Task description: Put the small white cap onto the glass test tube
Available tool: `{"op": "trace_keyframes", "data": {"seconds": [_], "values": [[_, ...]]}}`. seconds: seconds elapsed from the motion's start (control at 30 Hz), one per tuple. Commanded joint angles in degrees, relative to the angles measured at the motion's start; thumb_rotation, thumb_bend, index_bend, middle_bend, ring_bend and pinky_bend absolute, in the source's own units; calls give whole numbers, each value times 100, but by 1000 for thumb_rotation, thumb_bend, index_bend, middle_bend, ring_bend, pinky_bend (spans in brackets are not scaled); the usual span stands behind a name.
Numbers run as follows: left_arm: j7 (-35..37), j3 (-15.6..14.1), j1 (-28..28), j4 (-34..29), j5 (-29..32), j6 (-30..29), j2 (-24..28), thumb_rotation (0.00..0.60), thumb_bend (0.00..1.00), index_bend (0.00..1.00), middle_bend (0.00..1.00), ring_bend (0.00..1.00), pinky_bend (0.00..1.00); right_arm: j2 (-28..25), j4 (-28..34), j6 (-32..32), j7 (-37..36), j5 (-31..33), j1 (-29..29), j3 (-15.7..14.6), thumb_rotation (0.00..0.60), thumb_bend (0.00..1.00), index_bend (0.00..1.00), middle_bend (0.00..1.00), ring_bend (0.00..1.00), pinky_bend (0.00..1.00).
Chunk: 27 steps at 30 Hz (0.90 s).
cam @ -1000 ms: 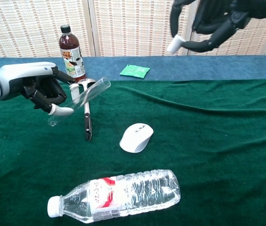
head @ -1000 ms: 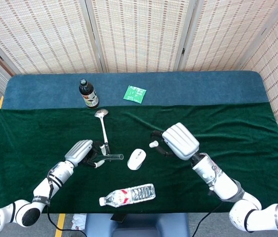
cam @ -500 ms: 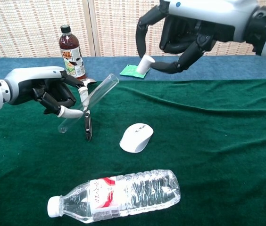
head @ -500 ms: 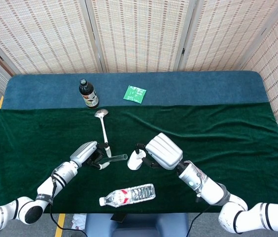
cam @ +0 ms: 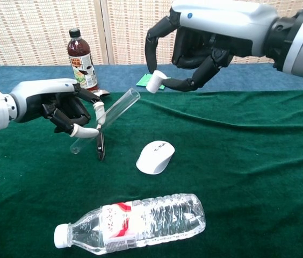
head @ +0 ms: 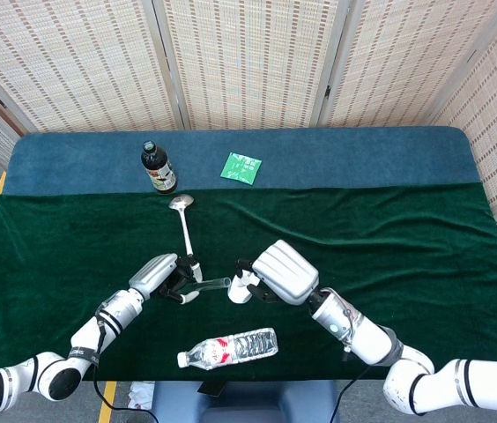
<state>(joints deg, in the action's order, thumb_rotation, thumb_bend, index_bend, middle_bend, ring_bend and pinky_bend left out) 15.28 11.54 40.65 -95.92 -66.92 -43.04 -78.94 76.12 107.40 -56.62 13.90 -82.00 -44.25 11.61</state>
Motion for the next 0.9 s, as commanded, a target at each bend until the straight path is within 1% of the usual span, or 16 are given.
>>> {"op": "trace_keyframes", "data": {"seconds": [0.03, 0.9], "values": [[-14, -7, 11, -9, 24, -5, 5, 600, 506, 652, 917, 872, 829, 22, -12, 16, 17, 28, -27, -3, 600, 625, 671, 1000, 1000, 1000], [-288, -54, 168, -107, 278, 15, 24, 600, 508, 652, 917, 872, 829, 281, -233, 85, 153, 209, -247, -17, 600, 624, 679, 1000, 1000, 1000]]}}
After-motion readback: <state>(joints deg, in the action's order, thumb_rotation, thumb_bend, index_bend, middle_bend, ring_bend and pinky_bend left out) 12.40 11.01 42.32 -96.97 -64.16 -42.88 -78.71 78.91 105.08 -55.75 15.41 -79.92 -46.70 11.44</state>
